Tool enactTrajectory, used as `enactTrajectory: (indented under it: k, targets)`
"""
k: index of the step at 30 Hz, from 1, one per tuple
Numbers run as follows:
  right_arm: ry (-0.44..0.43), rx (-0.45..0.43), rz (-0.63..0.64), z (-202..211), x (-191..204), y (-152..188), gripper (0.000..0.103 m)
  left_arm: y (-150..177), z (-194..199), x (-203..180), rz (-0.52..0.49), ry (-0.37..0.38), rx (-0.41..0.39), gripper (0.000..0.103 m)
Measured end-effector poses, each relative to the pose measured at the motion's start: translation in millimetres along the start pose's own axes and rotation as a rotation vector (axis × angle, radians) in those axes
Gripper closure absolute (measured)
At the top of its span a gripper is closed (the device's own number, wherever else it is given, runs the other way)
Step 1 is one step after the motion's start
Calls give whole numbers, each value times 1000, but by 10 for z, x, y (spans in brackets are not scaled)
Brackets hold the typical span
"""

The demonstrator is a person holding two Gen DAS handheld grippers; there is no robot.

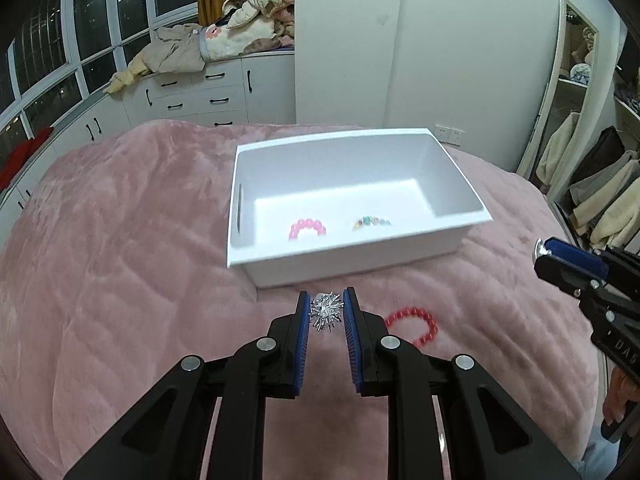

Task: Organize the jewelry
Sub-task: 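Carry both silver charms into the white box and open both tools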

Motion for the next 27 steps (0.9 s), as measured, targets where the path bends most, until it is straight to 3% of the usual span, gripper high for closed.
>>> enactTrajectory:
  k: [15,27]
  targets:
    - [-24,-12,7,-694,-239,-473,83,-620,-672,241,49,-19,12,81]
    - [-11,57,-58,-1358,-422,-470,82,-715,-1270,234,49,-12,112,81]
Point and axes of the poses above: each gripper's, at about its wrist camera, not at the fingertips, and z roughly against the way its jaws point, x to its left, y to its underside, the point moved 2 cm from there along -z, roughly the way its jaws point, and after that the axes turned 9 degrees about -z, right-handed, at the moved point
